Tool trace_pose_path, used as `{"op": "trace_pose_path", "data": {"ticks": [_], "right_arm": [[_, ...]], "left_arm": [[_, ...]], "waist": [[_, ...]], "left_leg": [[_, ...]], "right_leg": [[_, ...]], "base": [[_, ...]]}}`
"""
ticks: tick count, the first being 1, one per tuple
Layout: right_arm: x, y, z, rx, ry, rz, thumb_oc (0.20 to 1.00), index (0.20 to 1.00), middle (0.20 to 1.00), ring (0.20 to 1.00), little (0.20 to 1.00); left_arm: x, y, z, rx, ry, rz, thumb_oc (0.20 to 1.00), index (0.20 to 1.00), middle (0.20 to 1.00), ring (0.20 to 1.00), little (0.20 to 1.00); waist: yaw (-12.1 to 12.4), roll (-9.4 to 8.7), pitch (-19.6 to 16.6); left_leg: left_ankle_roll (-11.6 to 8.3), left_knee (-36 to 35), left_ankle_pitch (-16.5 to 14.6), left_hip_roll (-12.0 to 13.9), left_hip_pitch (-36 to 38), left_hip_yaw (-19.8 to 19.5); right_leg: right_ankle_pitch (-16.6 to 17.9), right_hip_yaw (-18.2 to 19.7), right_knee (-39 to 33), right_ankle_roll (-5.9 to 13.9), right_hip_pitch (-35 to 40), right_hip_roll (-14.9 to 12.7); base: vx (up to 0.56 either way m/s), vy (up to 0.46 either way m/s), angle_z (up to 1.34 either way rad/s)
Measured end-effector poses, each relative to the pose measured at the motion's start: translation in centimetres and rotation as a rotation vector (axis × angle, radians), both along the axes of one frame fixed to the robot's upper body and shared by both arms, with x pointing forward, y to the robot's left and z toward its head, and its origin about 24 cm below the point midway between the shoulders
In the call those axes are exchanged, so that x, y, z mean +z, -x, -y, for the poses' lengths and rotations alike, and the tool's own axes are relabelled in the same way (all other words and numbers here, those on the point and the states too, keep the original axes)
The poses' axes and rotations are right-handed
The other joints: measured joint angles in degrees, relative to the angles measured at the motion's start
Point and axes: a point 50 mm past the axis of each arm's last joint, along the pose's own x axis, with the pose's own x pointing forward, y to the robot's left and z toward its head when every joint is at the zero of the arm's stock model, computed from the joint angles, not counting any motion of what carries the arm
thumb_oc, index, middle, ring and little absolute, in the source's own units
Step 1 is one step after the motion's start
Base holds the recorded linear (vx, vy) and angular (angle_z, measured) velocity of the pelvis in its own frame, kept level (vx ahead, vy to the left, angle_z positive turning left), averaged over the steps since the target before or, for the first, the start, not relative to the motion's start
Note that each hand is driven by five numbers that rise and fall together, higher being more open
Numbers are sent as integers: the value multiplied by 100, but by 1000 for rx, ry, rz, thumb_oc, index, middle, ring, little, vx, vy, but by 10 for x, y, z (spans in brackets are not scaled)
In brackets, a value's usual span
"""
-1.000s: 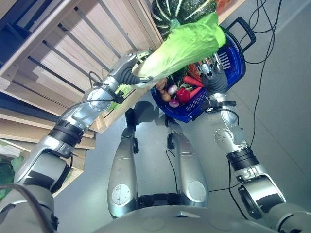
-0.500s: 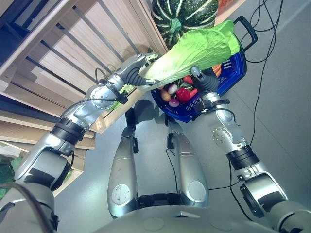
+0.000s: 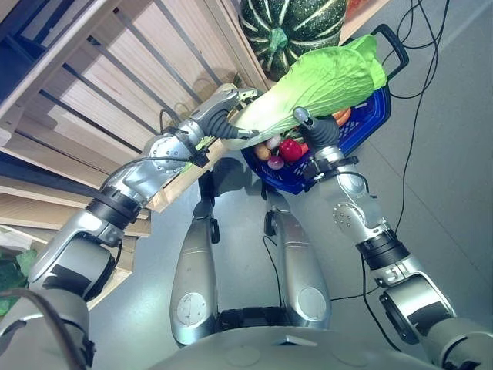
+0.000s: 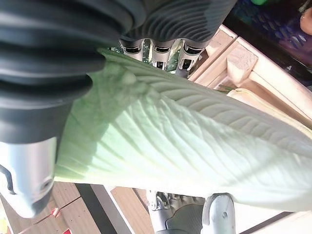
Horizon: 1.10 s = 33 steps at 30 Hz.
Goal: Pick up fruits and vegetables into the basket
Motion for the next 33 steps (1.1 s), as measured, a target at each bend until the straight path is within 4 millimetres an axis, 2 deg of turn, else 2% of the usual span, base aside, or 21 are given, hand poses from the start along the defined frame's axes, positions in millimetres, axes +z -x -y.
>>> {"op": "trace_pose_path", "data": {"ticks": [1,2,10,11,12,13,14,23,33], "right_arm": [[0,0,0,1,-2,-1,275,275,275,275,275],[1,1,0,5,-6,5,200,200,200,200,200],[3,1,3,-8,-14,13,200,200,200,200,200],[4,1,4,-11,-13,17,200,200,200,200,200],[4,1,4,-12,-13,20,200,200,200,200,200],[4,1,4,-12,-13,19,200,200,200,200,200],[4,1,4,-10,-11,18,200,200,200,200,200],[4,1,-2,16,-6,20,200,200,200,200,200],[9,1,-3,-6,-34,56,200,200,200,200,200]], "left_arm": [[0,0,0,-1,-2,-2,200,200,200,200,200],[0,-1,0,3,-9,-9,200,200,200,200,200],[4,1,4,-19,-21,-8,200,200,200,200,200],[4,2,5,-24,-22,-7,269,269,269,269,269],[4,2,5,-24,-20,-7,498,498,498,498,498],[4,2,5,-22,-19,-6,925,925,925,925,925],[4,2,5,-19,-17,-4,1000,1000,1000,1000,1000],[2,4,13,-15,32,41,1000,1000,1000,1000,1000],[-4,12,10,103,256,202,1000,1000,1000,1000,1000]], "waist": [[0,0,0],[-2,-1,0],[7,-1,0],[7,-1,0],[4,-1,0],[2,-1,0],[2,-1,0],[28,-1,0],[86,-1,0]], "left_leg": [[0,0,0,0,1,0],[0,0,0,0,0,0],[1,1,0,-2,1,0],[0,1,1,-2,1,0],[0,1,1,-1,2,-1],[0,1,1,-1,2,0],[0,2,1,-1,2,-1],[1,3,1,-3,4,-4],[0,11,3,-1,17,-8]], "right_leg": [[0,0,0,0,0,0],[1,0,-1,-1,0,0],[1,0,0,-1,2,-2],[1,0,0,-1,2,-1],[1,0,0,-1,2,-1],[1,0,0,-1,2,0],[1,-1,0,-1,2,0],[2,-2,4,-2,5,-2],[2,-3,20,-2,11,-1]], "base": [[0,0,0],[0,0,0],[0,0,0],[0,0,0],[0,0,0],[0,0,0],[0,0,0],[0,0,0],[0,0,0]]}}
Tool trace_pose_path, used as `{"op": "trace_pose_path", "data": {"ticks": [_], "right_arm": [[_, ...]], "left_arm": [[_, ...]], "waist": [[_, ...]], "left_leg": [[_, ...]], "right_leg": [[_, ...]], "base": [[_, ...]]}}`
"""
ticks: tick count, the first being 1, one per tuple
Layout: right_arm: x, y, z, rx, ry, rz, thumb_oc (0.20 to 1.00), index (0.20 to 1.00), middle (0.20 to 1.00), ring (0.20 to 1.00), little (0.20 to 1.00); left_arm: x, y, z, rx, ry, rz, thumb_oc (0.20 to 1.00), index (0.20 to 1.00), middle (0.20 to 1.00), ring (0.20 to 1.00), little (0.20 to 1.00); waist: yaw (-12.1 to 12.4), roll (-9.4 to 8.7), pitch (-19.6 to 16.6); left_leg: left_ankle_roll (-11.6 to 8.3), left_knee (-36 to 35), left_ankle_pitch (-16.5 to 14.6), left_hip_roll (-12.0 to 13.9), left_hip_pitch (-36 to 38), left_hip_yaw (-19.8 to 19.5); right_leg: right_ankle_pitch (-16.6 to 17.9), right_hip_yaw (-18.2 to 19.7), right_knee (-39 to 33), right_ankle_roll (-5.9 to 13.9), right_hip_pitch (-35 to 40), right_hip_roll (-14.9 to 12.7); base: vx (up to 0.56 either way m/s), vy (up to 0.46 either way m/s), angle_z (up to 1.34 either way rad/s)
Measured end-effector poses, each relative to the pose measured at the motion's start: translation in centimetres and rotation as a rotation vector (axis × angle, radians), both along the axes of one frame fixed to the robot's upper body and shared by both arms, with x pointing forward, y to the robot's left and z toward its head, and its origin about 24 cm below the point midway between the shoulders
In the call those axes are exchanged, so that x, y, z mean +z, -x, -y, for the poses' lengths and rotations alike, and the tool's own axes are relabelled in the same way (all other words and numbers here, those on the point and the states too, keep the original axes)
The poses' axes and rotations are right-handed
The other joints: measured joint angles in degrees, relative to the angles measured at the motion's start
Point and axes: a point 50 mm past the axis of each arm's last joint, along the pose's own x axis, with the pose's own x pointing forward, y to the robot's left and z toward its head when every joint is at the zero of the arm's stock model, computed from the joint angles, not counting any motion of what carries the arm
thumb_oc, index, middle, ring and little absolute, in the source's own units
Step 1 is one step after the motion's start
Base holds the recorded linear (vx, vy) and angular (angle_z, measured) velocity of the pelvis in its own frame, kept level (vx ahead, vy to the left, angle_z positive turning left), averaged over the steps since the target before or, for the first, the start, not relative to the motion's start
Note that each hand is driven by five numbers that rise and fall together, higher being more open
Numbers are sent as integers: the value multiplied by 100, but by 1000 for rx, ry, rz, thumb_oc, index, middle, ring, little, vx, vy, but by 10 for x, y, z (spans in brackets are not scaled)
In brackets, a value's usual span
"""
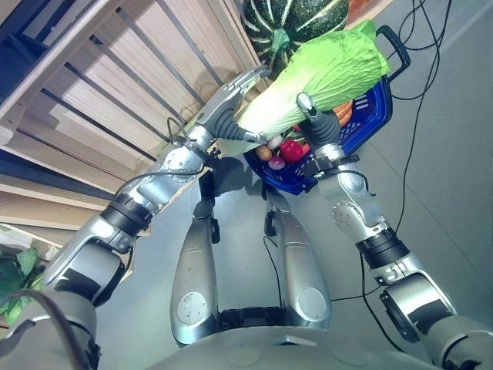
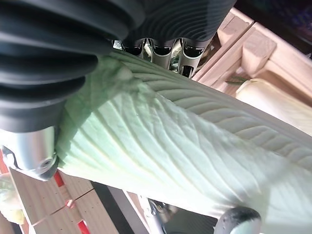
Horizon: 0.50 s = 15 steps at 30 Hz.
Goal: Pick up fruits and vegetables into the basket
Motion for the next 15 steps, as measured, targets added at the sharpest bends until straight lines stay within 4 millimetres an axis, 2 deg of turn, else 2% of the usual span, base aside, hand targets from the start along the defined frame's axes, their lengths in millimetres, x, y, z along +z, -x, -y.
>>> {"op": "trace_pose_path", "data": {"ticks": [3,8,11,15], "right_arm": [[1,-1,5,-37,-6,4,200,200,200,200,200],[-11,-6,24,-143,-20,-44,200,200,200,200,200],[-23,-11,38,-232,-27,-105,200,200,200,200,200],[-30,-15,53,-322,-42,-153,200,200,200,200,200]], "left_arm": [[3,-1,-8,62,91,42,1000,1000,1000,1000,1000],[11,-13,-48,274,224,106,1000,1000,1000,1000,1000],[2,-18,-64,364,260,87,1000,1000,1000,1000,1000],[-7,-21,-76,433,294,58,1000,1000,1000,1000,1000]], "waist": [[48,0,0],[51,-1,-1],[45,-1,-1],[36,-1,-1]], "left_leg": [[-1,5,4,-1,29,-4],[0,5,13,-5,107,-9],[-1,5,14,-5,137,-5],[-6,4,17,-1,133,-5]], "right_leg": [[0,-3,6,0,34,-2],[-20,-5,6,29,115,-5],[-21,-4,6,30,138,-7],[-21,-5,5,30,133,-4]], "base": [[0,0,0],[0,0,0],[0,0,0],[0,0,0]]}}
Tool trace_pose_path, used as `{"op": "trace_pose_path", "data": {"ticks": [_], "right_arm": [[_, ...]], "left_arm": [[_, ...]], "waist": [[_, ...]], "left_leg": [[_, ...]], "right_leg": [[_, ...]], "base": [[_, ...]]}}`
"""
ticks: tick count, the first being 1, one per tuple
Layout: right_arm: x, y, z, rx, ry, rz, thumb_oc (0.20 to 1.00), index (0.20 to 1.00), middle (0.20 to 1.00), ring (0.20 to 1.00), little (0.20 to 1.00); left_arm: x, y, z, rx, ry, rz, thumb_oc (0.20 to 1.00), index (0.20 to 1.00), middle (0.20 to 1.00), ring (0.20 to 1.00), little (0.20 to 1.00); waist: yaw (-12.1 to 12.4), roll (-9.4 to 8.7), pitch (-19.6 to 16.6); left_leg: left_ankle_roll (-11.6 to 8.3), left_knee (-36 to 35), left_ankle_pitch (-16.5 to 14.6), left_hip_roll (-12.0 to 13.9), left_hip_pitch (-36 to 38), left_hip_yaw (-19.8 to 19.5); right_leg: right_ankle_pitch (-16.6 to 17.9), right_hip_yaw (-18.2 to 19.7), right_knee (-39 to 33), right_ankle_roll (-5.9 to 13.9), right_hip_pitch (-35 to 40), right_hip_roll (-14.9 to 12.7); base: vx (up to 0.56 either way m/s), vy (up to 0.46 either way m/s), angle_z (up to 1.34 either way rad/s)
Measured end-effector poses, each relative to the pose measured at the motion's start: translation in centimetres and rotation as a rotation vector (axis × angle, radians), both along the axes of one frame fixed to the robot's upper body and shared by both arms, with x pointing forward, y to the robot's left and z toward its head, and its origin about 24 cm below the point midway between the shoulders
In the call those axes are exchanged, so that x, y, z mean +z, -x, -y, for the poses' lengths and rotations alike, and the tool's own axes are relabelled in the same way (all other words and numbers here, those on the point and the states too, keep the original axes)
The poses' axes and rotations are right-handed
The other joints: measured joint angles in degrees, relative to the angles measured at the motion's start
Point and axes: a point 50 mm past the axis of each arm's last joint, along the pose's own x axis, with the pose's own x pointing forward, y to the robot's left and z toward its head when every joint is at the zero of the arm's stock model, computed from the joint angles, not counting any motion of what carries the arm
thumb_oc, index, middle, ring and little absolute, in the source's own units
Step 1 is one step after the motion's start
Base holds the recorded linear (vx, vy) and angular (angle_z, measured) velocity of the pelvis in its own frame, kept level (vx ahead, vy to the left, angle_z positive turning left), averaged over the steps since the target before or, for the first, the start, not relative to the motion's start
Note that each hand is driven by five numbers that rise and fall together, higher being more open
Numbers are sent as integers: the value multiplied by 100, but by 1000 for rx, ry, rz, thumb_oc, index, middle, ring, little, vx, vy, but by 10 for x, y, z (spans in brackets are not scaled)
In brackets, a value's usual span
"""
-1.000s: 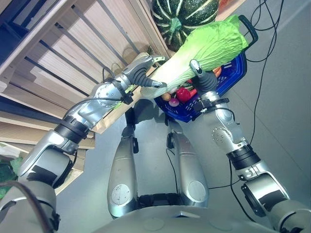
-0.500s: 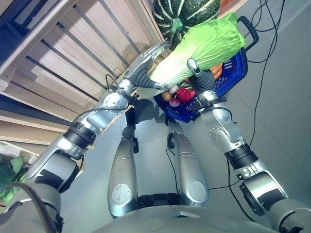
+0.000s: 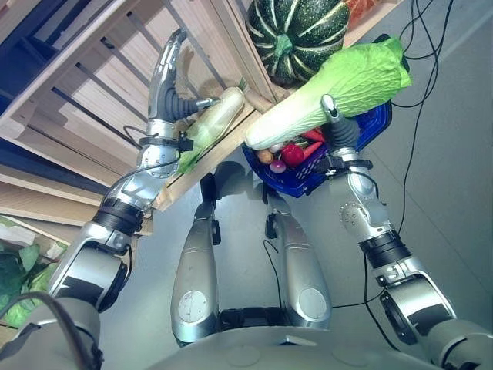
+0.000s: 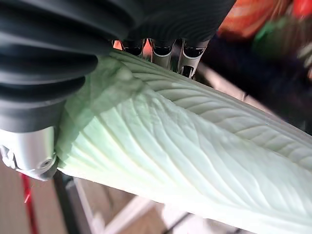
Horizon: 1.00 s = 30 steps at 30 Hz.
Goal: Pick up fruits and vegetables into the basket
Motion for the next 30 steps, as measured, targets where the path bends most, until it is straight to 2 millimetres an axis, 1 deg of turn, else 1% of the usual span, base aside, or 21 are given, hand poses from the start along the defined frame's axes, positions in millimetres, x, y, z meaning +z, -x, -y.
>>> {"op": "trace_pose_path", "data": {"ticks": [4,5,8,13,15,17,19,25,30], "right_arm": [[-12,-5,14,-83,-8,-66,200,200,200,200,200],[-16,-7,17,-100,-10,-92,200,200,200,200,200],[-29,-11,31,-157,-33,-159,200,200,200,200,200],[-46,-17,50,-234,-47,-265,200,200,200,200,200],[-52,-18,56,-254,-48,-300,200,200,200,200,200],[-59,-23,67,-277,-26,-371,200,200,200,200,200],[-58,-26,73,-279,-12,-386,200,200,200,200,200],[-58,-34,77,-267,10,-454,200,200,200,200,200],[-50,-42,78,-268,42,-473,200,200,200,200,200]], "left_arm": [[-5,-2,-9,49,38,-15,1000,1000,1000,1000,1000],[-7,-4,-14,72,55,-27,1000,1000,1000,1000,1000],[-15,-8,-27,135,66,-67,1000,1000,1000,1000,1000],[-26,-11,-40,193,87,-128,1000,1000,1000,1000,1000],[-27,-13,-42,198,87,-143,1000,1000,1000,1000,1000],[-24,-18,-45,212,78,-161,1000,1000,1000,1000,1000],[-20,-21,-47,217,91,-160,1000,1000,1000,1000,1000],[-21,-25,-49,202,81,-196,1000,1000,1000,1000,1000],[-10,-29,-40,162,63,-165,1000,1000,1000,1000,1000]], "waist": [[-3,0,0],[-6,0,0],[-2,0,0],[2,0,0],[10,0,0],[18,0,0],[25,2,1],[53,18,11],[178,68,40]], "left_leg": [[0,-3,0,-1,-8,-1],[-1,-3,-1,0,-8,-2],[-1,-3,-1,-1,-10,-2],[0,0,-1,0,-13,-3],[-1,13,-1,0,-29,-6],[-4,62,-8,0,-88,-35],[-3,99,-8,-1,-168,-44],[-3,122,-7,-2,-181,-58],[-5,207,-7,-2,-323,-68]], "right_leg": [[0,-5,-3,0,-6,-1],[0,-6,-3,0,-6,-1],[0,-8,-3,0,-8,-3],[0,-13,-3,0,-9,-3],[0,-16,-2,0,-14,-4],[-1,-41,-3,1,-34,-8],[0,-45,2,-1,-102,-9],[2,-58,22,-3,-110,-15],[1,-63,129,-4,-259,-23]], "base": [[0,0,0],[0,0,0],[0,0,0],[0,0,0],[0,0,0],[0,-14,4],[0,0,0],[0,0,0],[0,0,0]]}}
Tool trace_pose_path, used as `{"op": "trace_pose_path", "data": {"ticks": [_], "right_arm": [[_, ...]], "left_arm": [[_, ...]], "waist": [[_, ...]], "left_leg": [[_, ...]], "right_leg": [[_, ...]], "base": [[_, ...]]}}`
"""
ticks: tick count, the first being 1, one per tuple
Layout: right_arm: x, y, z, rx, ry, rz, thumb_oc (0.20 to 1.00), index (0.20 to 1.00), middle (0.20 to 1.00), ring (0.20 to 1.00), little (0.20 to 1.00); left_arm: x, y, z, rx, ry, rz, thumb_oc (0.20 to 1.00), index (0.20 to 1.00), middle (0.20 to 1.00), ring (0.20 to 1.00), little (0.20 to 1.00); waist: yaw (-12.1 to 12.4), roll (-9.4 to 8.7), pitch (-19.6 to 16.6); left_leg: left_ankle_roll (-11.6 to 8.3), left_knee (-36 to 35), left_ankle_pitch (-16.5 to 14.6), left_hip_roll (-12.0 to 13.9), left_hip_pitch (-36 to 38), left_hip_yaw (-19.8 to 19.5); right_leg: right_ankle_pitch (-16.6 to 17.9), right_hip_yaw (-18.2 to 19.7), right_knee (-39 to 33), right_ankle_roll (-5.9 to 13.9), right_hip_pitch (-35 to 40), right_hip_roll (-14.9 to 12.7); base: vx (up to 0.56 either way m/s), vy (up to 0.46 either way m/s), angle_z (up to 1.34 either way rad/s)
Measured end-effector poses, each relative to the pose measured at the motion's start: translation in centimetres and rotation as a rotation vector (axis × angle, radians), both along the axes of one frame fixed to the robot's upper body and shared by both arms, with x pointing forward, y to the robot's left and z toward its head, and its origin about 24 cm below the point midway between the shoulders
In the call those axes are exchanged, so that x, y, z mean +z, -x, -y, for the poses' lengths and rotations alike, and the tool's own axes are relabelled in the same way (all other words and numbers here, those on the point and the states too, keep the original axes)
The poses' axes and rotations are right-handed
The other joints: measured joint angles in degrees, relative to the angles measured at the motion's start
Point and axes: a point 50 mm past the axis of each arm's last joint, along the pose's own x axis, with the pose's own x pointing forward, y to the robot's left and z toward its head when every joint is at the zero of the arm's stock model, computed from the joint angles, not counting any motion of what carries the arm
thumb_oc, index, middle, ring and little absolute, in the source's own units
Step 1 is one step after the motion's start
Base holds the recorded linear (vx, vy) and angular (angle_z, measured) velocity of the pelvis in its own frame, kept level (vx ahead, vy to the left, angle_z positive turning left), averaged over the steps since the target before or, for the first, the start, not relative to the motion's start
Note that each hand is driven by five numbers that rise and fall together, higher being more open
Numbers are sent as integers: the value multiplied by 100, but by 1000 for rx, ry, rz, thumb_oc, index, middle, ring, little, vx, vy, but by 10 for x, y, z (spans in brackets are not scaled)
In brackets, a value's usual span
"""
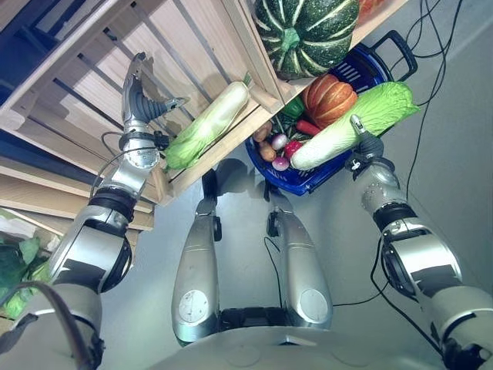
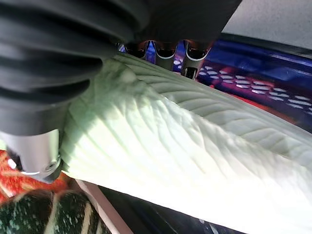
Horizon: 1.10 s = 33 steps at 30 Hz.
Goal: Pick up fruits and vegetables into the basket
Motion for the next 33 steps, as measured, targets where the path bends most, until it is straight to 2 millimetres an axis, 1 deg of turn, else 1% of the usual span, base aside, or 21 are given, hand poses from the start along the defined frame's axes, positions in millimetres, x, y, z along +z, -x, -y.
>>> {"op": "trace_pose_path", "data": {"ticks": [3,8,10,14,19,23,28,33], "right_arm": [[6,-6,-2,7,29,-20,200,200,200,200,200],[15,-12,-3,20,60,-48,200,200,200,200,200],[15,-13,-1,16,58,-77,200,200,200,200,200],[14,-14,-2,19,50,-121,200,200,200,200,200],[21,-18,-4,16,48,-160,200,200,200,200,200],[25,-20,-3,7,48,-173,200,200,200,200,200],[26,-19,2,-34,50,-211,200,200,200,200,200],[30,-19,6,-65,57,-219,200,200,200,200,200]], "left_arm": [[1,0,2,-12,-3,9,1000,1000,1000,1000,1000],[7,-2,6,-27,-8,26,1000,1000,1000,1000,1000],[7,-3,9,-35,-12,25,1000,1000,1000,1000,1000],[7,-2,12,-56,-18,32,1000,1000,1000,1000,1000],[7,-3,15,-63,-17,34,1000,1000,1000,1000,1000],[10,-4,21,-77,-5,52,1000,1000,1000,1000,1000],[13,-5,29,-94,2,76,1000,1000,1000,1000,1000],[13,-5,33,-106,-6,83,1000,1000,1000,1000,1000]], "waist": [[27,85,50],[95,124,68],[133,162,90],[158,173,96],[174,176,95],[208,217,105],[274,274,128],[289,277,128]], "left_leg": [[1,64,0,-15,-61,-14],[-8,129,6,-32,-230,-12],[7,170,12,-33,-259,-27],[5,184,13,-41,-260,-56],[-37,189,11,-42,-296,-61],[-25,243,21,-48,-419,-62],[-10,287,32,-45,-501,-68],[-33,294,42,-67,-572,-66]], "right_leg": [[-5,-46,69,-5,-57,-34],[-37,-79,199,-49,-257,-78],[-37,-84,222,-50,-269,-80],[-49,-92,273,-65,-279,-89],[-50,-89,304,-65,-333,-95],[-65,-93,384,-87,-464,-101],[-73,-98,439,-97,-548,-104],[-73,-92,495,-96,-646,-129]], "base": [[-19,8,2],[0,0,0],[0,0,0],[-5,1,2],[0,0,0],[0,0,0],[-2,2,1],[0,0,0]]}}
